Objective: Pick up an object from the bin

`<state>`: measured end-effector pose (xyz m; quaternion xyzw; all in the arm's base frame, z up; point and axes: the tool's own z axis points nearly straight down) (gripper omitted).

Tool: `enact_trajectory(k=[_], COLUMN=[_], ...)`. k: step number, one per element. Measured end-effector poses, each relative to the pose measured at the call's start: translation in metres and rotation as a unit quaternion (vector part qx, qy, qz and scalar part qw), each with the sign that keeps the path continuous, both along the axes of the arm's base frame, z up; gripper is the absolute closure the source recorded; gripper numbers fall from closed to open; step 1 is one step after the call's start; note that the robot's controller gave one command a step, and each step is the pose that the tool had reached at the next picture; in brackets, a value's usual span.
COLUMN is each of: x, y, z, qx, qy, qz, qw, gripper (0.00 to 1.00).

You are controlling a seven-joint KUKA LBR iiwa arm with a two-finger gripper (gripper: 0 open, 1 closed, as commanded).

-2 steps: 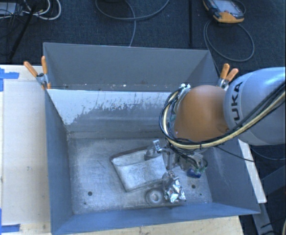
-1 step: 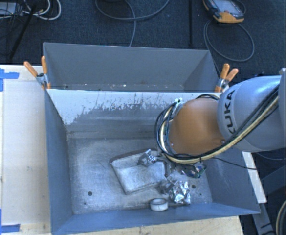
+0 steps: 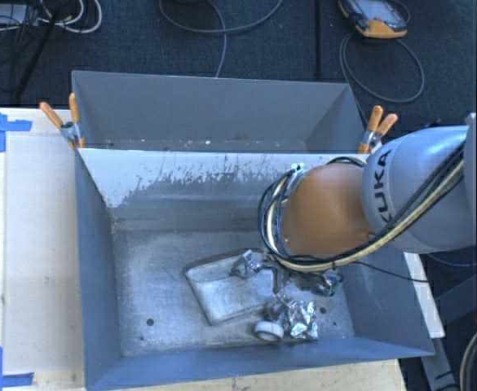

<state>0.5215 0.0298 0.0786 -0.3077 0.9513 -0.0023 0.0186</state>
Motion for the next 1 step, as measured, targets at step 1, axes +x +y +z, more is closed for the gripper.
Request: enact_trajectory(k=[1], x=[-0.0015], y=[0.0057], z=[0.1353], qx=[-0.003], qy=[0.0146], qz=[0.018], qw=[0.9997], gripper=[1.00])
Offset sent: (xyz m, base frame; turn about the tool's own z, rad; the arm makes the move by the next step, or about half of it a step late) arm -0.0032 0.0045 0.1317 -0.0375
